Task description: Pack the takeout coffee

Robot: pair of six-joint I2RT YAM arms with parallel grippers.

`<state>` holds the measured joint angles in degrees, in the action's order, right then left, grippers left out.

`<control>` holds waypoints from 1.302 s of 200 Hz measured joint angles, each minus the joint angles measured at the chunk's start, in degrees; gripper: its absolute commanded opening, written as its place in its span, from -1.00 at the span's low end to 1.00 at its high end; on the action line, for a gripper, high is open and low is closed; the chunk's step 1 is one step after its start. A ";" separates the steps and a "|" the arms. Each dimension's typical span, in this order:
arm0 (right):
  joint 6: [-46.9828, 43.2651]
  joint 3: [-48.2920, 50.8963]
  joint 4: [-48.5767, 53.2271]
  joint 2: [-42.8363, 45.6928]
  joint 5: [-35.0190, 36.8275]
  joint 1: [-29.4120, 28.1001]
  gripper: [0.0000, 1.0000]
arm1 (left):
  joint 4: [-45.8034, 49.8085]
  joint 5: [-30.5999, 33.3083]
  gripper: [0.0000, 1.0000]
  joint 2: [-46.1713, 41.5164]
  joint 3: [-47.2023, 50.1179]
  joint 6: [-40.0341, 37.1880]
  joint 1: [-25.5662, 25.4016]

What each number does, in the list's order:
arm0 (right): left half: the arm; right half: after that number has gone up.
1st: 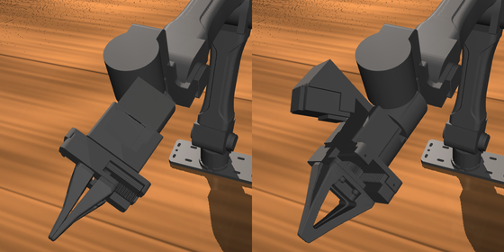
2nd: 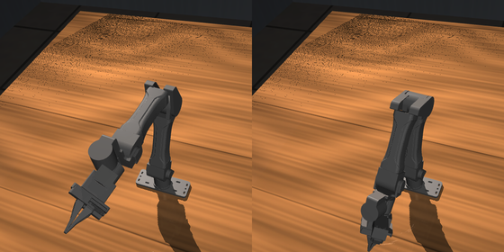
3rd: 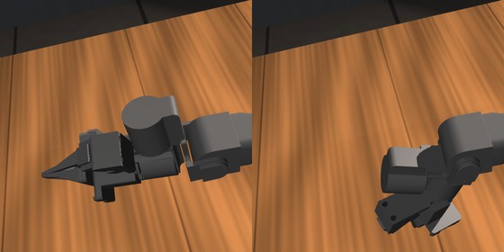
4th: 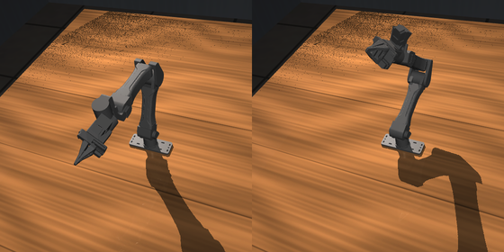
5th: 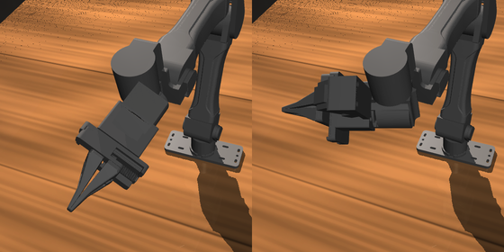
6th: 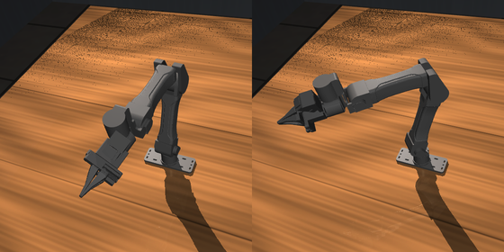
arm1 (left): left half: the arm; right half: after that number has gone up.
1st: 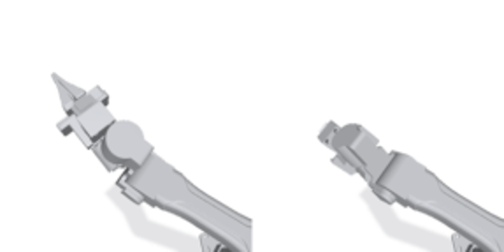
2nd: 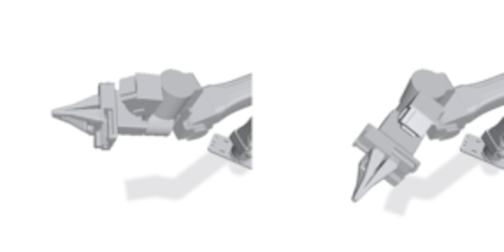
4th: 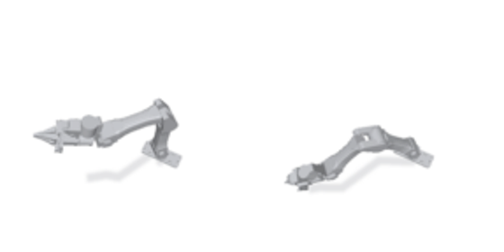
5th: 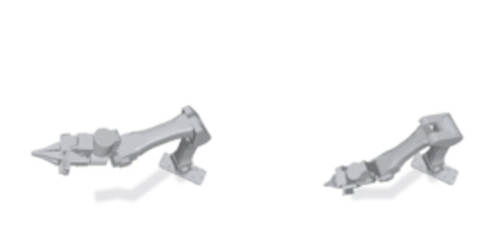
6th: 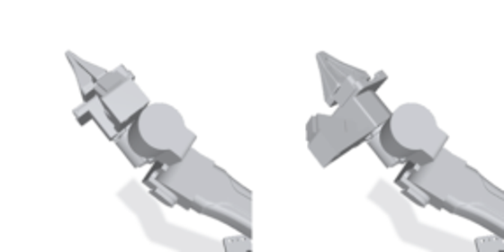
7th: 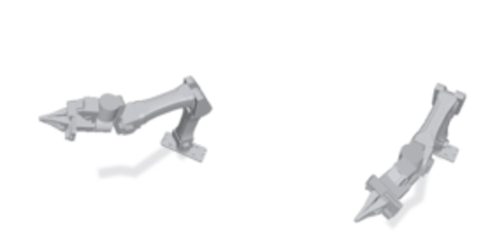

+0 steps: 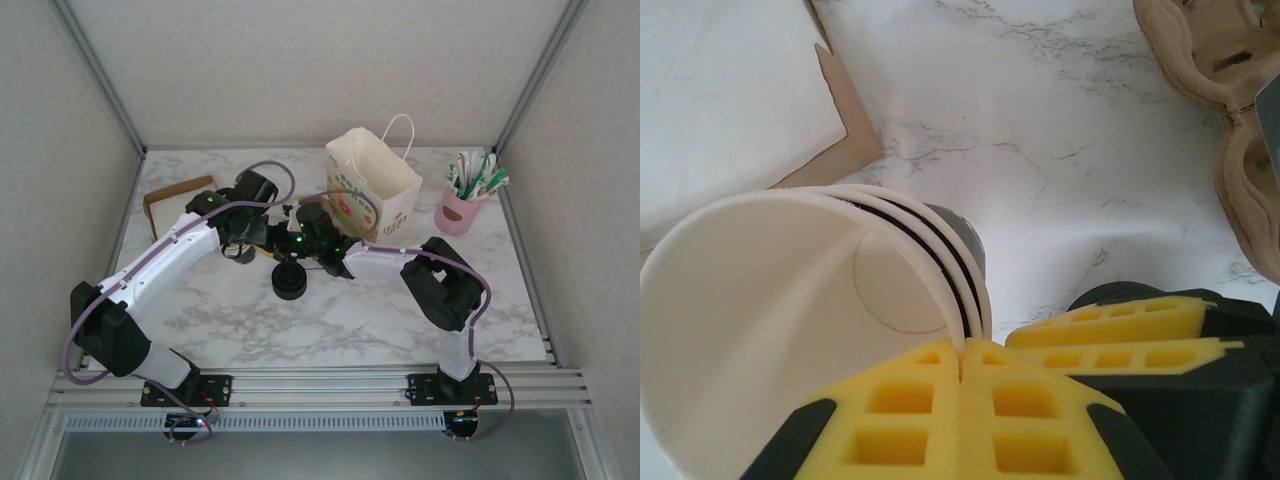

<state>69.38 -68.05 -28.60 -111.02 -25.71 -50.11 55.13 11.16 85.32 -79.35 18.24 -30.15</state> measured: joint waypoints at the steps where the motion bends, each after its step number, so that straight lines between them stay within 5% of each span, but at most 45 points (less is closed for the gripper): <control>1: 0.04 0.02 -0.07 -0.02 0.00 0.00 -0.46 | 0.00 0.00 -1.00 0.00 0.00 -0.02 0.00; 115: 2.25 0.92 -3.67 -1.68 -0.11 0.63 -0.45 | 0.02 -0.68 -1.00 0.00 0.00 0.00 0.00; 160: -1.11 0.92 2.10 -0.52 0.50 0.39 -0.35 | 1.73 -0.59 -1.00 0.00 -2.10 0.15 0.00; 260: -17.31 4.37 28.63 24.15 15.39 -4.57 0.24 | 4.74 -0.83 -1.00 -4.26 -10.99 1.51 -4.46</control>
<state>52.07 -63.68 0.03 -86.87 -10.33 -54.68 59.88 10.33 81.06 -90.35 19.75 -34.61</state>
